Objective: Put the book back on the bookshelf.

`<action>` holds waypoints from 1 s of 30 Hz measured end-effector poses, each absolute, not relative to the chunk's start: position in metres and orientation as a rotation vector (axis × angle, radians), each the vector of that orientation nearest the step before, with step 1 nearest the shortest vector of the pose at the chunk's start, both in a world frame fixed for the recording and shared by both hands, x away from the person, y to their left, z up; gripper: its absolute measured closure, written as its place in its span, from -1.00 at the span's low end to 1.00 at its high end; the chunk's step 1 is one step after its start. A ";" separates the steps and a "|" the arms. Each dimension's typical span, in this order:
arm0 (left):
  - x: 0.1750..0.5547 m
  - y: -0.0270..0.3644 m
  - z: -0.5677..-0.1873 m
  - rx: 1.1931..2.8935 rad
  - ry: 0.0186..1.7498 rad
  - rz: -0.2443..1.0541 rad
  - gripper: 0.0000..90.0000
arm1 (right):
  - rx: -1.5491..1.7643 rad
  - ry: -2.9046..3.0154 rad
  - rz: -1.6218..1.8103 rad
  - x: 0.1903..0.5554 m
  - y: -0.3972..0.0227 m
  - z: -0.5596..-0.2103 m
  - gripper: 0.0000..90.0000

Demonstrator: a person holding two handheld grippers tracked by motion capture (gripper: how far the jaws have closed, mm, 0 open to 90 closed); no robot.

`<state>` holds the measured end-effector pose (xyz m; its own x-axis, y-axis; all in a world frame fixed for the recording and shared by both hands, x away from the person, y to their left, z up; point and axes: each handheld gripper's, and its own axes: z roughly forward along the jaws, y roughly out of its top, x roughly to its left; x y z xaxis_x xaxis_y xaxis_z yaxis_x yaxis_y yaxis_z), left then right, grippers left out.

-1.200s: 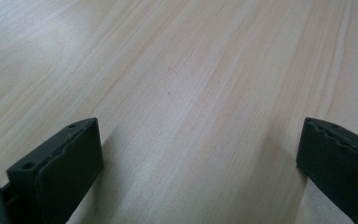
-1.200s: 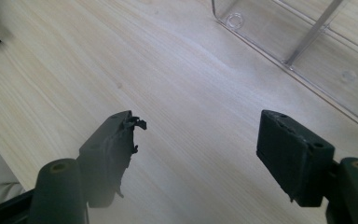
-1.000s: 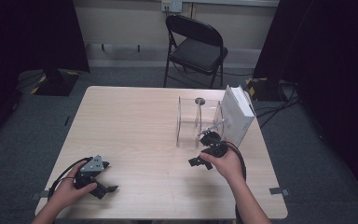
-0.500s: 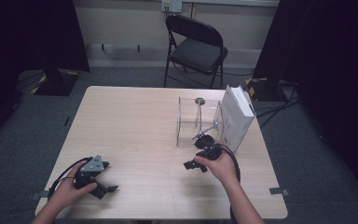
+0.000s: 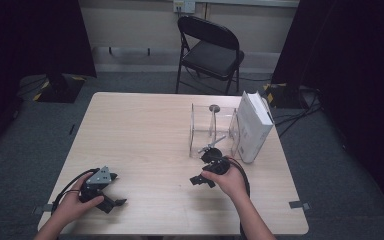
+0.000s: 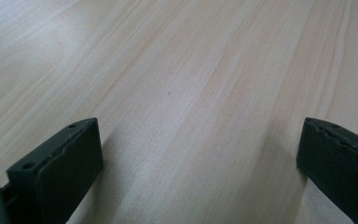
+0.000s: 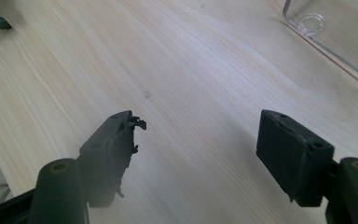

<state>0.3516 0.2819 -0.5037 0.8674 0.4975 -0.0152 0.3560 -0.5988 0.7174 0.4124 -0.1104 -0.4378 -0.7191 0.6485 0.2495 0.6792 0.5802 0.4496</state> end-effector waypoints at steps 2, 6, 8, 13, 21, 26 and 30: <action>0.352 0.282 -0.504 2.271 0.613 0.239 -1.00 | -1.146 -2.743 -0.819 0.412 -0.109 -0.439 -0.40; 0.352 0.282 -0.504 2.272 0.613 0.240 -1.00 | -1.128 -2.745 -0.819 0.412 -0.105 -0.444 -0.40; 0.352 0.282 -0.504 2.271 0.613 0.239 -1.00 | -1.115 -2.750 -0.822 0.412 -0.102 -0.447 -0.40; 0.352 0.282 -0.504 2.271 0.613 0.239 -1.00 | -1.088 -2.760 -0.817 0.411 -0.096 -0.454 -0.40; 0.352 0.282 -0.504 2.271 0.613 0.239 -1.00 | -1.067 -2.776 -0.830 0.408 -0.088 -0.462 -0.40; 0.352 0.282 -0.504 2.271 0.613 0.239 -1.00 | -1.044 -2.794 -0.827 0.407 -0.085 -0.467 -0.40; 0.352 0.282 -0.504 2.271 0.613 0.239 -1.00 | -1.032 -2.817 -0.839 0.405 -0.082 -0.471 -0.41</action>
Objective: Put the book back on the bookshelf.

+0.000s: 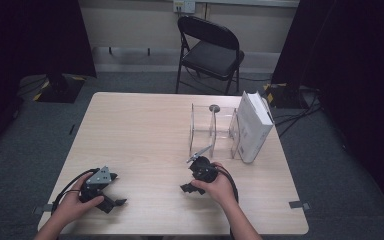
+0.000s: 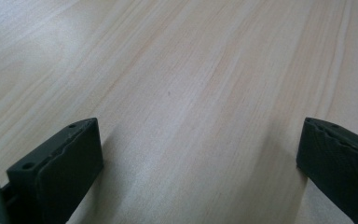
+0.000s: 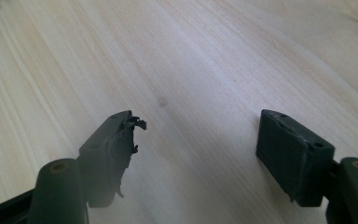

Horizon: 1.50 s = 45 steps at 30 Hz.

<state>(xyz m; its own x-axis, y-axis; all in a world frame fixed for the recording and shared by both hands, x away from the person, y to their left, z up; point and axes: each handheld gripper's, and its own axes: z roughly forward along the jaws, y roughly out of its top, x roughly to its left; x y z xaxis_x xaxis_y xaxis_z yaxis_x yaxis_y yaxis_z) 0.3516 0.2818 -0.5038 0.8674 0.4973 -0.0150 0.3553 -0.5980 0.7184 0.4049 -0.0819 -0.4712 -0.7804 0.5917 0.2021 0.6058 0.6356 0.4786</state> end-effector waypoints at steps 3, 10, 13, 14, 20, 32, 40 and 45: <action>0.352 0.282 -0.504 2.272 0.612 0.239 -1.00 | -1.026 -2.824 -0.854 0.405 -0.081 -0.472 -0.41; 0.352 0.282 -0.504 2.271 0.612 0.240 -1.00 | -0.989 -2.855 -0.926 0.402 -0.075 -0.477 -0.54; 0.352 0.282 -0.504 2.271 0.613 0.239 -1.00 | -0.987 -2.866 -0.941 0.401 -0.073 -0.478 -0.56; 0.352 0.282 -0.504 2.272 0.613 0.239 -1.00 | -0.988 -2.868 -0.948 0.400 -0.072 -0.478 -0.58; 0.352 0.282 -0.504 2.271 0.612 0.240 -1.00 | -0.953 -2.908 -1.023 0.396 -0.068 -0.483 -0.65; 0.352 0.282 -0.504 2.272 0.612 0.239 -1.00 | -0.918 -2.949 -1.196 0.387 -0.067 -0.494 -0.69; 0.352 0.282 -0.504 2.271 0.613 0.239 -1.00 | -0.926 -2.985 -1.267 0.381 -0.066 -0.500 -0.72; 0.352 0.282 -0.504 2.271 0.613 0.239 -1.00 | -0.938 -2.981 -1.288 0.380 -0.066 -0.502 -0.72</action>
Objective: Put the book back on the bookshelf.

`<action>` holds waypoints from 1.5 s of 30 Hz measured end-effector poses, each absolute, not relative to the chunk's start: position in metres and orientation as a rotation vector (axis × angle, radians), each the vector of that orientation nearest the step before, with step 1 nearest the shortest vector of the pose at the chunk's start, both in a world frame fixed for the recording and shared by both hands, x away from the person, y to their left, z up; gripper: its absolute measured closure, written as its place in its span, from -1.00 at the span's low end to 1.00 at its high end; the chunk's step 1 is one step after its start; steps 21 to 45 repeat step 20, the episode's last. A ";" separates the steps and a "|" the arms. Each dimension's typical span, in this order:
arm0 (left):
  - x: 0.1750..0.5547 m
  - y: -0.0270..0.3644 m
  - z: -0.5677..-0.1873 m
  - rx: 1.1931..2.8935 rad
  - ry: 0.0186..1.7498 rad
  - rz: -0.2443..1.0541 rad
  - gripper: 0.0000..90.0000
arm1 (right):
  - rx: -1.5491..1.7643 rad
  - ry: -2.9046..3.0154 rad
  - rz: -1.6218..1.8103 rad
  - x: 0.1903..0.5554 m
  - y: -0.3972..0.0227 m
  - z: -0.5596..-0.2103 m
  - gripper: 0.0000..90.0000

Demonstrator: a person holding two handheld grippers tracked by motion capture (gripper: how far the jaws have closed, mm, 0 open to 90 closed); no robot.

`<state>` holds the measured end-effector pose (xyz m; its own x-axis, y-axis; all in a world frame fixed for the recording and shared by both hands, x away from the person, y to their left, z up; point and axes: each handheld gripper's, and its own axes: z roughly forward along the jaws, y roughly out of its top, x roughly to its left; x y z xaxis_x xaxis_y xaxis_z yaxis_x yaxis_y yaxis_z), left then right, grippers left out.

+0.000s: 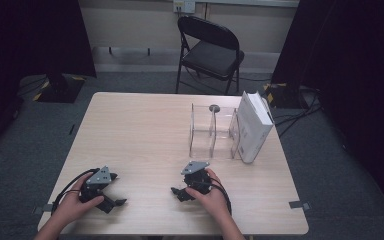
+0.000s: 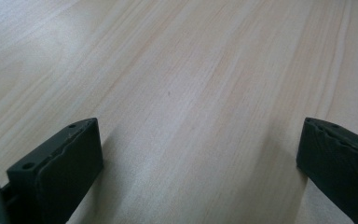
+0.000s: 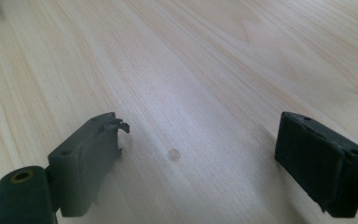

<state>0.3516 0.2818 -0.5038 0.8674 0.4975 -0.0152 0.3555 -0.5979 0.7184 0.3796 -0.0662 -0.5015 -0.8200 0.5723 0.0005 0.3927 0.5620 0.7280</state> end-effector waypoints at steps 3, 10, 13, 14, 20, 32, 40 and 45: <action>0.352 0.282 -0.504 2.272 0.612 0.239 -1.00 | 0.801 2.561 1.110 0.380 -0.066 -0.502 -0.72; 0.352 0.282 -0.504 2.271 0.613 0.240 -1.00 | 0.800 2.560 1.109 0.379 -0.066 -0.502 -0.73; 0.352 0.282 -0.504 2.271 0.613 0.240 -1.00 | 0.800 2.560 1.110 0.379 -0.066 -0.502 -0.73; 0.352 0.282 -0.504 2.272 0.612 0.241 -1.00 | 0.799 2.560 1.110 0.380 -0.066 -0.502 -0.73; 0.352 0.282 -0.504 2.271 0.613 0.239 -1.00 | 0.801 2.560 1.110 0.379 -0.066 -0.502 -0.73; 0.352 0.282 -0.504 2.271 0.613 0.239 -1.00 | 0.801 2.560 1.110 0.379 -0.066 -0.502 -0.73; 0.352 0.282 -0.504 2.271 0.613 0.239 -1.00 | 0.801 2.560 1.110 0.379 -0.066 -0.502 -0.73; 0.352 0.282 -0.504 2.271 0.613 0.239 -1.00 | 0.801 2.560 1.110 0.379 -0.066 -0.502 -0.73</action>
